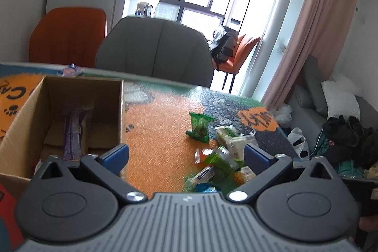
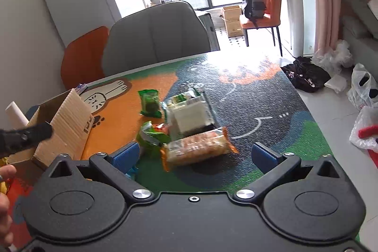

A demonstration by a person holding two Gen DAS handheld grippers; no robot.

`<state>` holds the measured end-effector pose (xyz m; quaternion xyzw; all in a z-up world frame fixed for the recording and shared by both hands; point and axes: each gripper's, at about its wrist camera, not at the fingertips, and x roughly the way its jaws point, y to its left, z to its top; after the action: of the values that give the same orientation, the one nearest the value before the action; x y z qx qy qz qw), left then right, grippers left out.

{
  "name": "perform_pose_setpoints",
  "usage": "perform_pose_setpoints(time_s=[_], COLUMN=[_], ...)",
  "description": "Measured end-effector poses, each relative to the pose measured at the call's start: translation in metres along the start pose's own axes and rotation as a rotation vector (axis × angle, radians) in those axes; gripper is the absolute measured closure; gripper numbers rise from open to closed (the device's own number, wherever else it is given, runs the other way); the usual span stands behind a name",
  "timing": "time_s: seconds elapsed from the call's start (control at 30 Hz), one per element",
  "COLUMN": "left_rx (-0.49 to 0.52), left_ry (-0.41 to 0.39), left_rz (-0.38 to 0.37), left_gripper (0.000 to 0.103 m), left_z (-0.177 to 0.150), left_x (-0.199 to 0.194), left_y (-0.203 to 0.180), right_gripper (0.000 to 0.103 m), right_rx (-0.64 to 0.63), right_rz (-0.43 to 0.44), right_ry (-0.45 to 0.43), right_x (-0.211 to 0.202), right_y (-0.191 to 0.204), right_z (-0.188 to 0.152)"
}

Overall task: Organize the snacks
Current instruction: 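Withdraw both open tools from the box back to the snack pile, then grasp the small blue packet with the left tool while the right tool grasps the wrapped bread loaf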

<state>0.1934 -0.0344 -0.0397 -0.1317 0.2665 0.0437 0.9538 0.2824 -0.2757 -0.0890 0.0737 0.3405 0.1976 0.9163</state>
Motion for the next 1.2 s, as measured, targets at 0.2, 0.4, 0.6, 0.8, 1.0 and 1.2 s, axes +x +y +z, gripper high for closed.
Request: perform_pose_setpoints(time_s=[0.2,0.4,0.6,0.8,1.0,1.2], left_rx=[0.019,0.037,0.032,0.027,0.018,0.028], left_ry=[0.013,0.059,0.101,0.131,0.183,0.247], left_rz=[-0.037,-0.082,-0.101,-0.088,-0.054,0.008], left_gripper=[0.001,0.003,0.011,0.021,0.028,0.028], left_z=[-0.002,-0.015,-0.031,-0.038,-0.041,-0.053], left_x=[0.005,0.025,0.043,0.066,0.089,0.102], left_y=[-0.020,-0.038,-0.043,-0.043,-0.040,-0.036], right_gripper=[0.000,0.003,0.012,0.019,0.021,0.021], right_rx=[0.021,0.032,0.052,0.059,0.064,0.064], right_rz=[0.009,0.009,0.012,0.036,0.050,0.067], right_ry=[-0.005,-0.006,0.012,0.036,0.061,0.081], right_x=[-0.001,0.000,0.008,0.017,0.032,0.044], right_y=[-0.014,-0.028,-0.038,-0.043,-0.046,-0.046], right_z=[-0.002,-0.005,-0.007,-0.007,-0.005,-0.002])
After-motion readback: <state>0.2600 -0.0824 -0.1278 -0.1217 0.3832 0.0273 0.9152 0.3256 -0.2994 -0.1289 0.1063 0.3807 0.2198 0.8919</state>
